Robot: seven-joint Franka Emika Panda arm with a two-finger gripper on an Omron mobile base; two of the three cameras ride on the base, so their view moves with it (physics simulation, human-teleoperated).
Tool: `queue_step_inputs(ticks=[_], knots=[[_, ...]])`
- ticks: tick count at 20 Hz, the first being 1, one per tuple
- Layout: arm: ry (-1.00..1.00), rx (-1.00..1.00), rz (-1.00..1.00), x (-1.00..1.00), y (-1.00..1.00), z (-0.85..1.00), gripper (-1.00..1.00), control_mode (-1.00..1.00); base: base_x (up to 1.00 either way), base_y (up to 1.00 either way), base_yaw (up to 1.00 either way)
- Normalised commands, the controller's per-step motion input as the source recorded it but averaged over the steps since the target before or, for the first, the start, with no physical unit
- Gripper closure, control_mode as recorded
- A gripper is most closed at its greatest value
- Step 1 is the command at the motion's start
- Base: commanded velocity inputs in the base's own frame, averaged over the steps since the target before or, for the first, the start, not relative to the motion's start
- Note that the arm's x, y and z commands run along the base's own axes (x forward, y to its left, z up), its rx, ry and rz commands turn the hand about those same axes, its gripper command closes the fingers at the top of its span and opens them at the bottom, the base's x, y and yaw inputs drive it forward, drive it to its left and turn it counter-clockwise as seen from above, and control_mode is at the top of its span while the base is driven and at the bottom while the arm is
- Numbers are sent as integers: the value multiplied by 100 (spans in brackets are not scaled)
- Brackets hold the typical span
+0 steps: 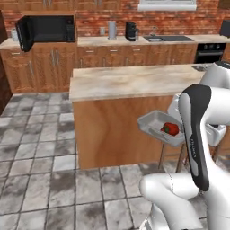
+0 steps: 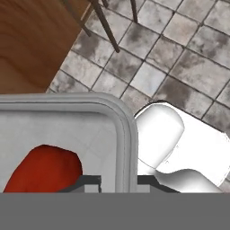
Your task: Place the tupperware containing the shrimp and bell pepper meal in the microwave. Close the microwave door and press the start button to reheat the meal.
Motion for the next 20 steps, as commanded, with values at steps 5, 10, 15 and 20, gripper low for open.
queue_step_inputs(ticks=[5, 10, 15, 20], knots=[[0, 0, 0, 0, 0, 0, 100, 100, 42, 100, -17], [0, 0, 0, 0, 0, 0, 100, 100, 56, 100, -21], [0, 0, 0, 0, 0, 0, 100, 100, 72, 100, -24], [0, 0, 0, 0, 0, 0, 100, 100, 86, 100, -26]])
